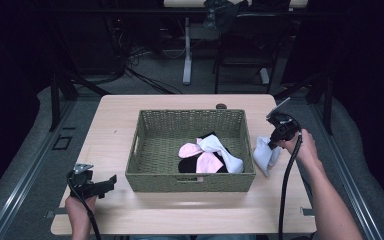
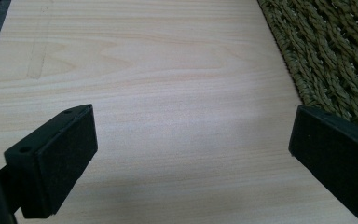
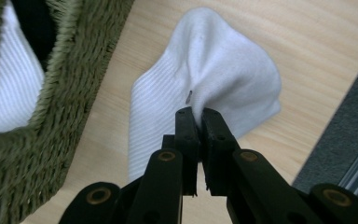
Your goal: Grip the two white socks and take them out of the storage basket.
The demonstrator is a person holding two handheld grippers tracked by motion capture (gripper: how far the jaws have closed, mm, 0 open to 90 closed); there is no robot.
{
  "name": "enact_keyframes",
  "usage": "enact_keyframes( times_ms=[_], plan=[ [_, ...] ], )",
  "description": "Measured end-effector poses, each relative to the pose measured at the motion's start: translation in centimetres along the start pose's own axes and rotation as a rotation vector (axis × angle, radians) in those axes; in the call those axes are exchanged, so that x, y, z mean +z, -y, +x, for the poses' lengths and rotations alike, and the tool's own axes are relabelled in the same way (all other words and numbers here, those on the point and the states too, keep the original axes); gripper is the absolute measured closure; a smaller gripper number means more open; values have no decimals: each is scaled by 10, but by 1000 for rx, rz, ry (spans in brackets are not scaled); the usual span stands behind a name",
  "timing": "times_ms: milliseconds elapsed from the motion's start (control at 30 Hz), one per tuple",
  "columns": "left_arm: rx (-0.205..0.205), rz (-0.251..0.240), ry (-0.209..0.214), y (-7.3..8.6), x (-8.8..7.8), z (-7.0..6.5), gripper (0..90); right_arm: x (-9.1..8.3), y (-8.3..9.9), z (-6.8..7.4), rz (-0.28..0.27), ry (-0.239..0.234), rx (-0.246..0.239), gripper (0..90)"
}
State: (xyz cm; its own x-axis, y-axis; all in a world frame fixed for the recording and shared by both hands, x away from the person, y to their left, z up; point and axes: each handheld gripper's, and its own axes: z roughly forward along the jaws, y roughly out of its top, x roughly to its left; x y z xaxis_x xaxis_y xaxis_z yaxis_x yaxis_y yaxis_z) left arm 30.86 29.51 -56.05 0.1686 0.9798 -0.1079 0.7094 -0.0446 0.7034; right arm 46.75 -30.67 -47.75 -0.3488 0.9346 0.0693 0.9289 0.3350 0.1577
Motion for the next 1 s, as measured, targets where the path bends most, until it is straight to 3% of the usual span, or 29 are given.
enact_keyframes(
  times_ms=[100,133,267,300,400,433,533,767,800,867,1000],
  plan=[
    [0,-1,-1,0,0,0,11,6,-1,-2,11,-5,5,847],
    [-5,-10,-4,0,0,0,11,10,-1,-3,29,4,8,819],
    [-8,-15,-3,0,0,0,11,11,-1,-4,10,22,49,668],
    [-8,-15,-3,0,0,0,11,11,-1,-4,10,22,49,668],
    [-6,-12,-2,0,0,0,11,4,-2,-3,-10,16,47,514],
    [-6,-12,-2,0,0,0,11,4,-2,-3,-10,16,47,514],
    [-11,-11,-3,0,0,1,11,-11,-2,0,-37,14,22,402],
    [-2,-4,-1,0,0,0,11,-39,-3,7,-85,4,-22,239],
    [-8,-11,0,0,0,0,11,-49,-3,11,-105,-5,-44,200],
    [-16,-17,-2,0,1,0,11,-54,-3,15,-120,3,-45,181],
    [-10,-9,-2,-1,3,0,11,-74,-8,32,-148,25,-103,119]
  ],
)
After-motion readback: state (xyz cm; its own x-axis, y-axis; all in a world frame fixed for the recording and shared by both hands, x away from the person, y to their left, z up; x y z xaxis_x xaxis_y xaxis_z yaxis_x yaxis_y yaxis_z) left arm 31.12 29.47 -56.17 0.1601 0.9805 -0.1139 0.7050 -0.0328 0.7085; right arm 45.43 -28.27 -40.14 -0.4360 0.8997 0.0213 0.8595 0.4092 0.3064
